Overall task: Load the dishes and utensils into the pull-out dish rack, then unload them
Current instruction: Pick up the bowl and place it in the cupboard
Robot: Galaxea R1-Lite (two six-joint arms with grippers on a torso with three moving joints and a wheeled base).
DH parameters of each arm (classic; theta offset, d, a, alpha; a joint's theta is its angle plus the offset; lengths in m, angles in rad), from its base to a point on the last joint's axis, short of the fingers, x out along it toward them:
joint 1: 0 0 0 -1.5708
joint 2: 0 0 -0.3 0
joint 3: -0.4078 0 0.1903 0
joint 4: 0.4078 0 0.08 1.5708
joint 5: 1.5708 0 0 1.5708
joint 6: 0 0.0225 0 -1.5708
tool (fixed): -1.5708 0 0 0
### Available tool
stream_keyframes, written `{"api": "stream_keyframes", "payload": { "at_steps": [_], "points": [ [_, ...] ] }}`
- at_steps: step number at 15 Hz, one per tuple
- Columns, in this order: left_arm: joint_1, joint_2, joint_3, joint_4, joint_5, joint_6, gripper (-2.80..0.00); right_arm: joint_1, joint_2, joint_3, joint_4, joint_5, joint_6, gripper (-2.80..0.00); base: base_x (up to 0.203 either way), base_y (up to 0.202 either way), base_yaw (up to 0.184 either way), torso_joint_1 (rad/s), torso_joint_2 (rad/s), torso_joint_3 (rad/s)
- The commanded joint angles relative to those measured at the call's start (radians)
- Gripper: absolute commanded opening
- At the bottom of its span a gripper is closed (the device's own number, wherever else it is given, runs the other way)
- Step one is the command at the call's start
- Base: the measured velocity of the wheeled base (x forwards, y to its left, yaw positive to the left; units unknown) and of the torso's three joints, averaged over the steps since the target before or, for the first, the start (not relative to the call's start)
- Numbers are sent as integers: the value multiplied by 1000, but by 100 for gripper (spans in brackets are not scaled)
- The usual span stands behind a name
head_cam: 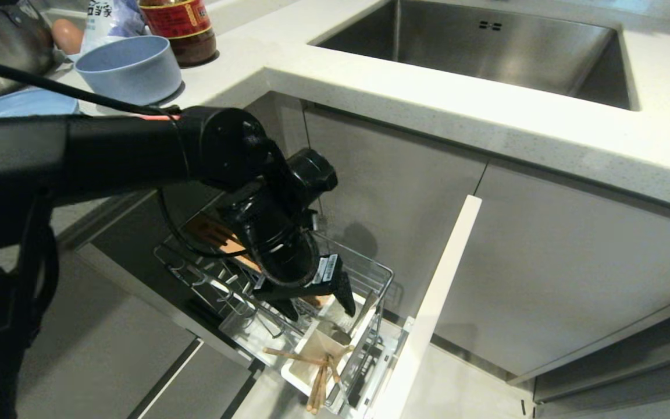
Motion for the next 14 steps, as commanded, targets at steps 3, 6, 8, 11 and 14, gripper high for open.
{"api": "stream_keyframes", "payload": {
  "at_steps": [3,6,8,11,14],
  "points": [
    [1,-192,1,24,4,-3,-280,0,-4,0,0,0,0,-280,0,0,0,0,0,0],
    [0,-300,3,27,76,-4,-280,0,-4,0,0,0,0,-280,0,0,0,0,0,0],
    [1,-376,3,27,109,-5,-280,0,-4,0,0,0,0,-280,0,0,0,0,0,0],
    [0,-494,3,20,163,-3,-280,0,-4,0,0,0,0,-280,0,0,0,0,0,0],
    [2,-605,2,-33,299,3,-280,0,-4,0,0,0,0,-280,0,0,0,0,0,0]
  ]
}}
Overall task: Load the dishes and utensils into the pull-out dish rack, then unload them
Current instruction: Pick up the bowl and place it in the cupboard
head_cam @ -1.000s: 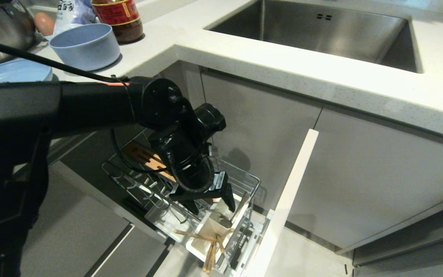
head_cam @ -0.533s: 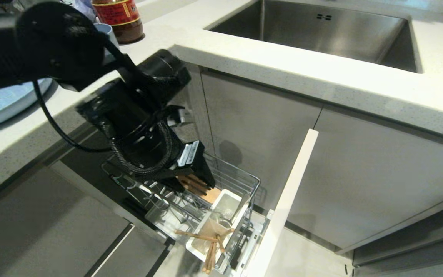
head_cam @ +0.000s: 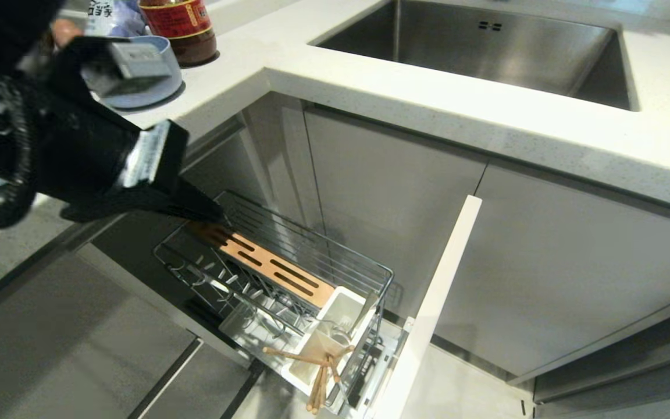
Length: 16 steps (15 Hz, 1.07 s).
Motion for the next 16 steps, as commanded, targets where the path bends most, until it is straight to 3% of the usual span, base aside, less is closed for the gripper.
{"api": "stream_keyframes", "payload": {
  "at_steps": [1,3,4,7,12,14,15,16],
  "points": [
    [7,-112,-1,-53,133,7,-280,0,-4,0,-1,0,0,-280,0,0,0,0,0,0],
    [45,-137,0,-127,276,86,-280,0,-4,0,-1,0,0,-280,0,0,0,0,0,0],
    [86,-147,0,-166,305,110,-280,0,-4,0,-1,0,0,-280,0,0,0,0,0,0],
    [178,-158,-1,-331,312,222,-280,0,-4,0,-1,0,0,-280,0,0,0,0,0,0],
    [194,-154,0,-597,311,445,-280,0,-4,0,-1,0,0,-280,0,0,0,0,0,0],
    [196,-133,0,-611,311,481,-280,0,-4,0,-1,0,0,-280,0,0,0,0,0,0],
    [196,-116,0,-614,312,490,0,0,-4,0,-1,0,0,-280,0,0,0,0,0,0],
    [196,-98,0,-616,315,489,0,0,-4,0,-1,0,0,-280,0,0,0,0,0,0]
  ]
}}
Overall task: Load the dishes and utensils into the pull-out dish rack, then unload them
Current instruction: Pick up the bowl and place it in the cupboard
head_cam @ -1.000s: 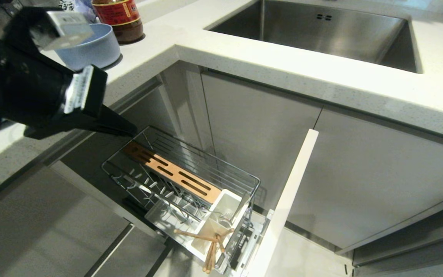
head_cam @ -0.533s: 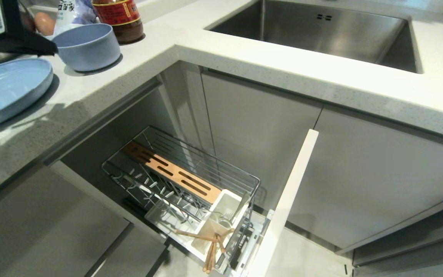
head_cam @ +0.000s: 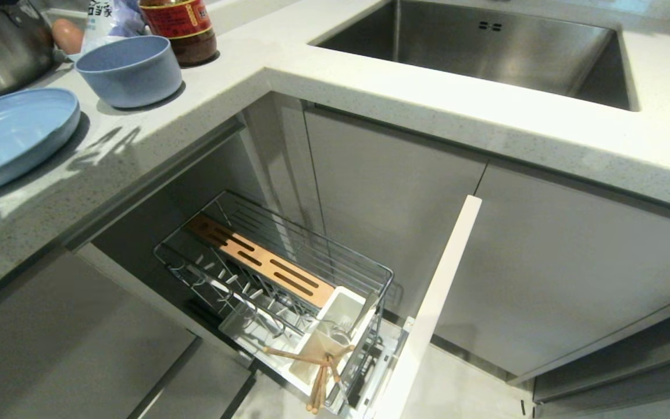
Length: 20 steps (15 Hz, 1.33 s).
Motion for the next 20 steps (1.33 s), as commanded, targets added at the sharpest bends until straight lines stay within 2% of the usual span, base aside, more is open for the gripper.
{"api": "stream_keyframes", "payload": {
  "at_steps": [1,6,12,18,20],
  "points": [
    [0,51,0,2,12,2,0,0,-4,0,0,0,0,-280,0,0,0,0,0,0],
    [2,119,-1,-54,57,53,0,0,-4,0,0,0,0,-280,0,0,0,0,0,0],
    [70,208,-3,-87,55,49,0,0,-4,0,0,0,0,-280,0,0,0,0,0,0],
    [123,267,-3,-146,19,47,0,0,-4,0,0,0,0,-280,0,0,0,0,0,0],
    [131,267,-3,-147,-12,47,0,0,-4,0,0,0,0,-280,0,0,0,0,0,0]
  ]
}}
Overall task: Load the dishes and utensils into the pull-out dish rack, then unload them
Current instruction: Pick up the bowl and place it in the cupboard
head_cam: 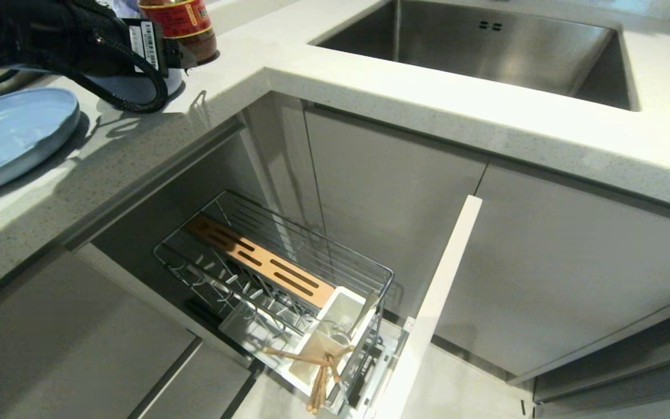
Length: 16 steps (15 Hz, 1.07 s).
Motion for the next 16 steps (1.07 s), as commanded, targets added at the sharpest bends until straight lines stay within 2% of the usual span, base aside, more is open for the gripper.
{"api": "stream_keyframes", "payload": {
  "at_steps": [1,6,7,16],
  "points": [
    [8,9,0,2,-19,0,0,0,-4,0,-1,0,0,-280,0,0,0,0,0,0],
    [8,15,2,5,-21,2,0,0,-4,0,-1,0,0,-280,0,0,0,0,0,0],
    [8,15,2,7,-19,5,-280,0,-4,0,-1,0,0,-280,0,0,0,0,0,0],
    [7,12,2,10,-27,8,-280,0,-4,0,-1,0,0,-280,0,0,0,0,0,0]
  ]
}}
